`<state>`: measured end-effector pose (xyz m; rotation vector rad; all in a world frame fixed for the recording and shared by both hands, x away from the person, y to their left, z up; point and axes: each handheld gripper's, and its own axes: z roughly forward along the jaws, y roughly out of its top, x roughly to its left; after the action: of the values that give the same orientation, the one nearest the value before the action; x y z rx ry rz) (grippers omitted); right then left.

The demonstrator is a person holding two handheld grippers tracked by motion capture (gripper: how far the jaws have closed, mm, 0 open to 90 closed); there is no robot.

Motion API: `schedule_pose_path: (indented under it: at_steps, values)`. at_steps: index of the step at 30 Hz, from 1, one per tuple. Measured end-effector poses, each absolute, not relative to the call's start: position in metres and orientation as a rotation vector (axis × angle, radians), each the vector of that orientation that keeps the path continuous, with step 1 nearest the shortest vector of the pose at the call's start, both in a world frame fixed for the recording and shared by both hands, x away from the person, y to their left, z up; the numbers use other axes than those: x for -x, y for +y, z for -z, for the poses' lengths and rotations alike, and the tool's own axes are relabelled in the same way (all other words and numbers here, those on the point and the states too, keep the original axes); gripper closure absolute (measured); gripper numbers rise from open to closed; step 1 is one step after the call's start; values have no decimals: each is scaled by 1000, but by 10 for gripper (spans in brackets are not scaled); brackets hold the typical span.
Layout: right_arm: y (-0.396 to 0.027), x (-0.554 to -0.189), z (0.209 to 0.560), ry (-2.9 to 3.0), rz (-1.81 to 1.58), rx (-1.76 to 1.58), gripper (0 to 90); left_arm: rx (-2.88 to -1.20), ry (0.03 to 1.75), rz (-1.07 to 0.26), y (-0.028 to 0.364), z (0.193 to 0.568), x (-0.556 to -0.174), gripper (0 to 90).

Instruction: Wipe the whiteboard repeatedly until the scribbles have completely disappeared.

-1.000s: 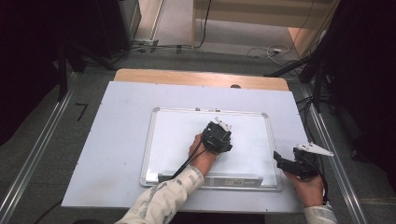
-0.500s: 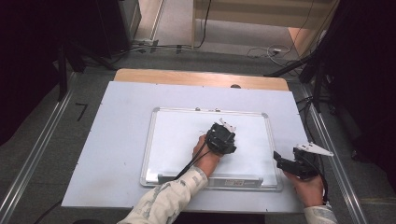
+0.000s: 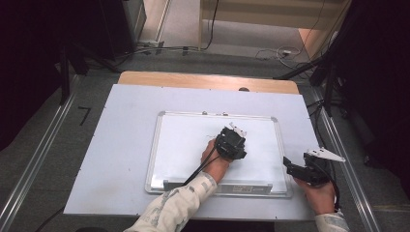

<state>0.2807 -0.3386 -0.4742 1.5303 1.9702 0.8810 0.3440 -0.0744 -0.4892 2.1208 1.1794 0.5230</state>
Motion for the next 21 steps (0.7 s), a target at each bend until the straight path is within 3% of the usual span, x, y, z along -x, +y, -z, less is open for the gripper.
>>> schedule_pose_path:
  at_steps: [21]
  values:
    - [-338, -281, 474, 1975, -880, -1529, 184, -2101, 1228, -549, -72, 489, -349, 401]
